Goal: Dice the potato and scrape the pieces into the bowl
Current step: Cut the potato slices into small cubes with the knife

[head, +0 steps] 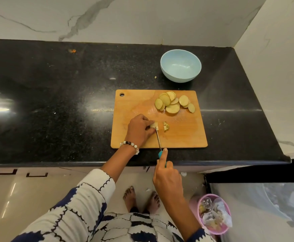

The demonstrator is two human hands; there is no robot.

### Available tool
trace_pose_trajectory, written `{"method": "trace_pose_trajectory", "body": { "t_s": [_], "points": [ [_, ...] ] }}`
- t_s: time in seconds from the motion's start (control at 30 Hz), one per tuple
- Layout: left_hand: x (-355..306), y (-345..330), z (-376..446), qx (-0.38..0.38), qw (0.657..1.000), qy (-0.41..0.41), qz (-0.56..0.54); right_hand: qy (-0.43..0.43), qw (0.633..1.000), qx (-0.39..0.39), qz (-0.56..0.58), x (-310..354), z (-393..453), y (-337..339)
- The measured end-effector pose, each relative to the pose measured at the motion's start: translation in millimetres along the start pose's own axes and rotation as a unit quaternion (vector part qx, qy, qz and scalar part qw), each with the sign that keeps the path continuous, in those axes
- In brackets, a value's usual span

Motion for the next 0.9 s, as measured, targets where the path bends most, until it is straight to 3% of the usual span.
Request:
{"method": "trace_pose_trajectory", "body": {
  "t_s": [0.3,0.63,0.73,0.9],
  "points": [
    [-5,3,-1,0.008,1.000,0.027,-0.004,-0.006,1.000,0.006,-0.028,0,11,2],
    [-3,4,-2,0.001,0.995,0.068,-0.078,-0.058,0.989,-0.023,0.136,-15,23,10],
    [-4,5,-2,0.003,0.993,0.073,-0.090,-0.040,0.987,0.006,0.155,-16,32,-1],
    [-4,5,-3,-0.011,0.990,0.086,-0.112,-0.088,0.983,-0.014,0.158,-32,19,-5]
  ]
}}
Point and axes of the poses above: each hand's wrist, its own z-axis towards the middle knuckle, its own y-axis out of the back of the hand, x = y × z, the point moved 1 cm from there along z, towards the middle knuckle, and after that the axes turned 7 degrees about -z, right-handed, at the moved point
